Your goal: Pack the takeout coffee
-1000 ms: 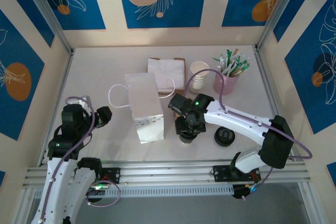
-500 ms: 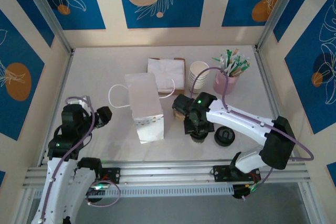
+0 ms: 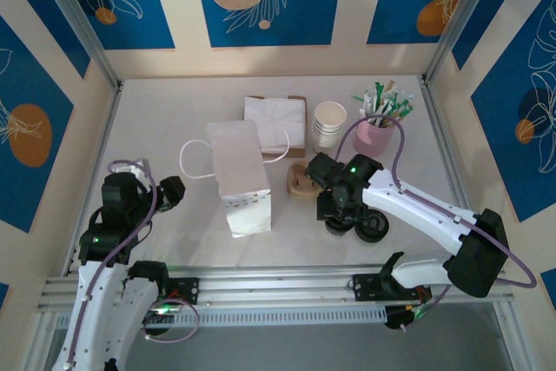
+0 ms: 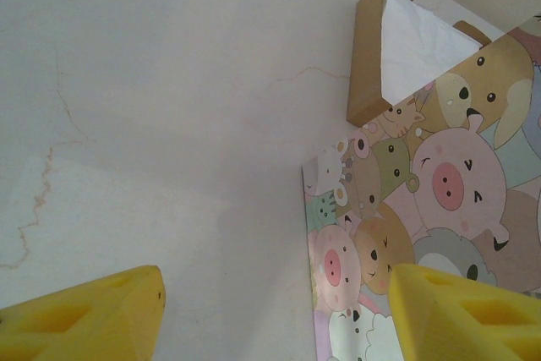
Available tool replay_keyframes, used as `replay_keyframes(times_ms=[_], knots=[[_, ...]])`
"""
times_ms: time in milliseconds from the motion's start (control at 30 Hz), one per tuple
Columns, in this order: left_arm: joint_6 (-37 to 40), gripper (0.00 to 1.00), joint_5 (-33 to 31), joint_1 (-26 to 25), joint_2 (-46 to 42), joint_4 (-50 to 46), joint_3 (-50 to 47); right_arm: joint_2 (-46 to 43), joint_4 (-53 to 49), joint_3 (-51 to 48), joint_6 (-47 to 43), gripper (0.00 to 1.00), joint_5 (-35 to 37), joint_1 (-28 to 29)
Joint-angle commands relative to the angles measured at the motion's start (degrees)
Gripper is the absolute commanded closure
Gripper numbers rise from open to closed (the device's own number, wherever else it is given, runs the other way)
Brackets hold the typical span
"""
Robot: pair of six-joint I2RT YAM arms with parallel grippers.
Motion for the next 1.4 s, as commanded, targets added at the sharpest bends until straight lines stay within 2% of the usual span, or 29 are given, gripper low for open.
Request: replay_keyframes(times_ms=[0, 167, 433, 700, 767, 800, 900, 933, 1100, 1133, 1167, 1200, 1233, 1267, 1333, 1367], knots=[[0.6, 0.3, 0.9, 1.0, 0.3, 0.7, -0.4, -1.0, 0.1, -0.4, 1.3, 0.22, -1.0, -0.3], [0.6, 0.3, 0.9, 1.0, 0.3, 0.8, -0.4, -1.3, 0.7, -0.5, 1.6, 0.19, -1.5, -0.4], [0.5, 0.3, 0.9, 1.0, 0.3, 0.7, -0.4, -1.4, -0.3, 0.0, 2.1, 0.18, -0.9, -0.9], [0.5, 0.3, 0.8, 1.0, 0.3, 0.8, -0.4, -0.7, -2.3, 1.3, 2.2, 0.34, 0.3, -1.3], [0.6, 0.3, 0.9, 1.0, 0.3, 0.7, -0.4, -0.8, -2.1, 1.3, 2.4, 0.34, 0.2, -1.4], [0.5, 0.3, 0.8, 1.0, 0.4, 0.8, -0.3, -0.8, -2.1, 1.3, 2.5, 0.34, 0.1, -1.6], [0.5, 0.3, 0.8, 1.0, 0.4, 0.8, -0.4, -1.0, -1.9, 1.1, 2.5, 0.19, -0.7, -2.2], [0.5, 0.3, 0.8, 1.0, 0.4, 0.7, -0.4, -1.2, -1.7, 1.0, 2.4, 0.17, -1.1, -2.4], [0.5, 0.3, 0.8, 1.0, 0.4, 0.8, -0.4, -2.8, -1.1, 0.7, 2.9, 0.17, -1.4, -3.2], [0.6, 0.3, 0.8, 1.0, 0.4, 0.7, -0.4, -3.2, -0.8, 0.6, 2.8, 0.19, -1.8, -3.4], [0.5, 0.3, 0.9, 1.0, 0.5, 0.8, -0.4, -3.5, -0.5, 0.4, 2.7, 0.27, -2.2, -3.7], [0.5, 0.3, 0.8, 1.0, 0.4, 0.8, -0.4, -3.8, 0.1, 0.2, 2.2, 0.45, -2.9, -4.0], [0.5, 0.3, 0.8, 1.0, 0.4, 0.8, -0.4, -4.0, 0.2, 0.0, 2.0, 0.5, -3.4, -4.3], [0.6, 0.3, 0.7, 1.0, 0.4, 0.8, -0.4, -4.1, 0.2, 0.0, 2.0, 0.49, -3.6, -4.5], [0.5, 0.3, 0.8, 1.0, 0.4, 0.8, -0.4, -3.8, -0.5, 0.0, 2.2, 0.34, -3.5, -4.9], [0.5, 0.3, 0.7, 1.0, 0.4, 0.8, -0.4, -3.8, -0.7, -0.1, 2.0, 0.31, -3.6, -5.1]])
